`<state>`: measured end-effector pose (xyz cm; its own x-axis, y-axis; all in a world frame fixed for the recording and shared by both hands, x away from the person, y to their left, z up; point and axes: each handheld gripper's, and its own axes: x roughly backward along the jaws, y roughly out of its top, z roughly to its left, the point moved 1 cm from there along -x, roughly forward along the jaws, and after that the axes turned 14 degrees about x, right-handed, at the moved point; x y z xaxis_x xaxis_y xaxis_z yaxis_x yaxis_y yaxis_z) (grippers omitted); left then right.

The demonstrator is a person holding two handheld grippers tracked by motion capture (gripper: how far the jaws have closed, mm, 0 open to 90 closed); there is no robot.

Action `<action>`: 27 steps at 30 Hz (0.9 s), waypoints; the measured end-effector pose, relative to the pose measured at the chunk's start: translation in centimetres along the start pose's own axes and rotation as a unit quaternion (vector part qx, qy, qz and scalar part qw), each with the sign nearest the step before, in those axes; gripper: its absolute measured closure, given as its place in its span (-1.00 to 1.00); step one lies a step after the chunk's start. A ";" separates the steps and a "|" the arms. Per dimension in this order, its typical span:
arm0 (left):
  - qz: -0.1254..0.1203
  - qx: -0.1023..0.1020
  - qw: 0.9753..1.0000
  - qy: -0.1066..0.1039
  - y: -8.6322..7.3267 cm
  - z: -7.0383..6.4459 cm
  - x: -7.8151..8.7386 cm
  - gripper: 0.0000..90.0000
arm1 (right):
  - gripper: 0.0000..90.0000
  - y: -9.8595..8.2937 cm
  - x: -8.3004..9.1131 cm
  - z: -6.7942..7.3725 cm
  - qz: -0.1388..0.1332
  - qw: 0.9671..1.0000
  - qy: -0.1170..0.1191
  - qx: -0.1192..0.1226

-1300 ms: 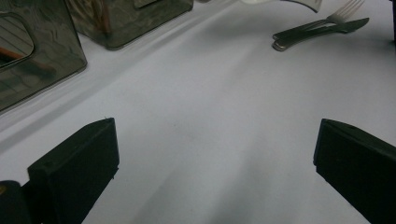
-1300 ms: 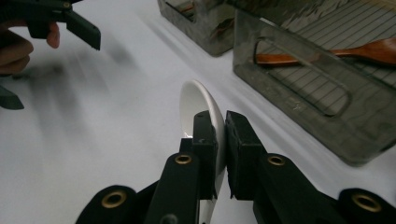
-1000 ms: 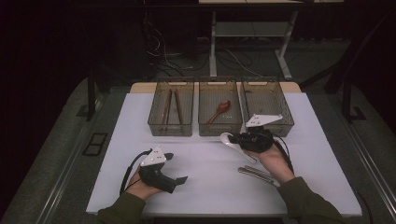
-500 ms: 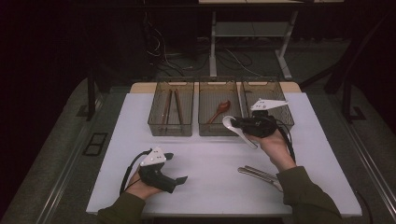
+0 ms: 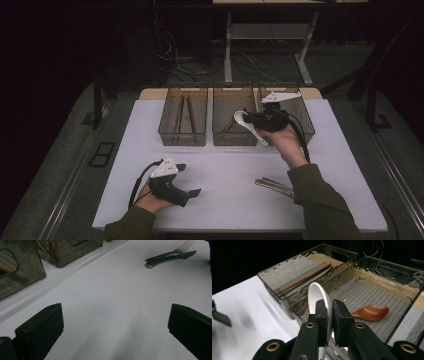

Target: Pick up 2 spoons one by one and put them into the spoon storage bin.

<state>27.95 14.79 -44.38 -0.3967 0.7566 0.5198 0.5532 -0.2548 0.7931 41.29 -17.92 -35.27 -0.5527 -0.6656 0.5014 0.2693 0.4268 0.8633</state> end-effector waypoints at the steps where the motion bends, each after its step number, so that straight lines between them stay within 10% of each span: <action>1: 0.001 -0.001 1.000 0.000 0.0 0.0 0.0 -1.00 | 0.83 0.2 -0.2 -0.2 0.002 1.000 -0.002 0.002; 17: 0.001 -0.001 1.000 -0.001 0.1 0.0 0.0 -1.00 | 0.83 2.6 -5.1 -2.9 0.054 0.998 -0.035 0.001; 27: 0.000 -0.004 1.000 -0.002 0.1 0.0 0.0 -1.00 | 0.83 0.9 -8.2 -4.1 0.115 0.992 -0.052 0.006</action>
<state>28.01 14.81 -44.29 -0.3931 0.7591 0.5188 0.5478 -0.2599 0.7953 49.34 -14.60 -38.39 -0.5564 -0.4829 0.6762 0.3892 0.5675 0.7255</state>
